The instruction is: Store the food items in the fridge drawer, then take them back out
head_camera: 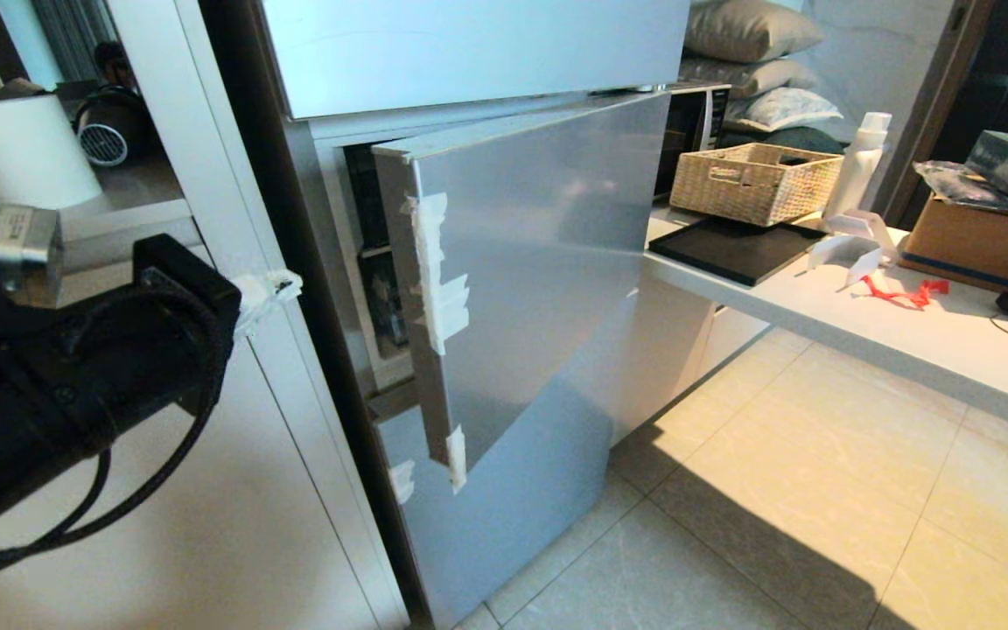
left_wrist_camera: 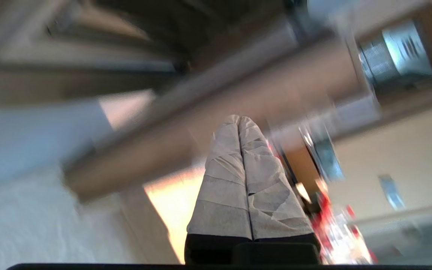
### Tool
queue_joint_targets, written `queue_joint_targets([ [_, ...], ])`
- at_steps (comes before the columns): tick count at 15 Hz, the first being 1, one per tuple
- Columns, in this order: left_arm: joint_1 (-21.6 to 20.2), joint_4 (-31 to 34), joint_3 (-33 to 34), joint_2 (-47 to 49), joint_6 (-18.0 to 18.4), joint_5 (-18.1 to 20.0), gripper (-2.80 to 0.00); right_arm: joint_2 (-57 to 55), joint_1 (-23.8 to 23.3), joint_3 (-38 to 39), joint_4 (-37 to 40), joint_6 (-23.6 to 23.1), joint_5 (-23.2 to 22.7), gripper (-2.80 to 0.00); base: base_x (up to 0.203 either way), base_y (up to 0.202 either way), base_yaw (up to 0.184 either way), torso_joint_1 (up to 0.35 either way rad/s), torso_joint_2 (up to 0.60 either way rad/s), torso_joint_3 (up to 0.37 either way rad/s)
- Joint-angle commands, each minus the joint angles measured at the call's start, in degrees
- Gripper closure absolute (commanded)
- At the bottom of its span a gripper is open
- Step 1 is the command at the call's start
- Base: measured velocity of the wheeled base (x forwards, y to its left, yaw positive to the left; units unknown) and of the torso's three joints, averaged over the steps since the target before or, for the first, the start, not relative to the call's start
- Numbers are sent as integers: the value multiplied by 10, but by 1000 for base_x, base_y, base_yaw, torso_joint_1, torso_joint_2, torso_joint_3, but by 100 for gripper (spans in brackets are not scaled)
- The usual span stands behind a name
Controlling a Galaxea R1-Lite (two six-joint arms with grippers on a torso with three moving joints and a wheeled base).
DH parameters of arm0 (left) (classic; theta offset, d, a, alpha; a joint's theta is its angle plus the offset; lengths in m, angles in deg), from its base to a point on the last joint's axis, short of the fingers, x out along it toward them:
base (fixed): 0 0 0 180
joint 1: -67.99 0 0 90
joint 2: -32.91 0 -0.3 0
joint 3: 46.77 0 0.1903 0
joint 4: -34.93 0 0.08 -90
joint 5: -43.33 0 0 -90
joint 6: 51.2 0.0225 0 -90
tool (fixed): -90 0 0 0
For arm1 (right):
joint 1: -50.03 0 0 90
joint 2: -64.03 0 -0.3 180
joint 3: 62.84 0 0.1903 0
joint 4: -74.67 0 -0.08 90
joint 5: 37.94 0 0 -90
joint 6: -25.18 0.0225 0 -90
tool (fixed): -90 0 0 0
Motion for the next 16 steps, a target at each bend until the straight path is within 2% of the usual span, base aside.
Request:
queue_joint_targets([
  [1, -2, -45, -40, 116, 6, -28, 0, -1, 0, 0, 0, 0, 0, 0, 0, 0, 0, 0, 0, 0],
  [2, -3, -86, -58, 152, 12, -40, 0, -1, 0, 0, 0, 0, 0, 0, 0, 0, 0, 0, 0, 0],
  [4, -3, -116, -65, 172, 32, -50, 0, -1, 0, 0, 0, 0, 0, 0, 0, 0, 0, 0, 0, 0],
  [5, -2, -120, -57, 154, 56, -52, 0, -1, 0, 0, 0, 0, 0, 0, 0, 0, 0, 0, 0, 0],
  [6, -1, -120, -47, 117, 99, -52, 0, 0, 0, 0, 0, 0, 0, 0, 0, 0, 0, 0, 0, 0],
  [7, 1, -112, -37, 62, 172, -51, 0, -1, 0, 0, 0, 0, 0, 0, 0, 0, 0, 0, 0, 0],
  [9, 3, -68, -23, -59, 346, -49, 0, 0, 0, 0, 0, 0, 0, 0, 0, 0, 0, 0, 0, 0],
  [10, 2, -29, -18, -125, 413, -51, 0, -1, 0, 0, 0, 0, 0, 0, 0, 0, 0, 0, 0, 0],
  [11, -2, 18, -14, -189, 462, -57, 0, -1, 0, 0, 0, 0, 0, 0, 0, 0, 0, 0, 0, 0],
  [12, -15, 69, -9, -249, 492, -66, 0, -1, 0, 0, 0, 0, 0, 0, 0, 0, 0, 0, 0, 0],
  [13, -47, 110, 1, -294, 510, -73, 0, -1, 0, 0, 0, 0, 0, 0, 0, 0, 0, 0, 0, 0],
  [14, -103, 139, 17, -332, 523, -74, 0, -1, 0, 0, 0, 0, 0, 0, 0, 0, 0, 0, 0, 0],
  [15, -176, 160, 40, -372, 535, -70, 0, -1, 0, 0, 0, 0, 0, 0, 0, 0, 0, 0, 0, 0],
  [16, -270, 179, 73, -420, 550, -54, 0, -1, 0, 0, 0, 0, 0, 0, 0, 0, 0, 0, 0, 0],
])
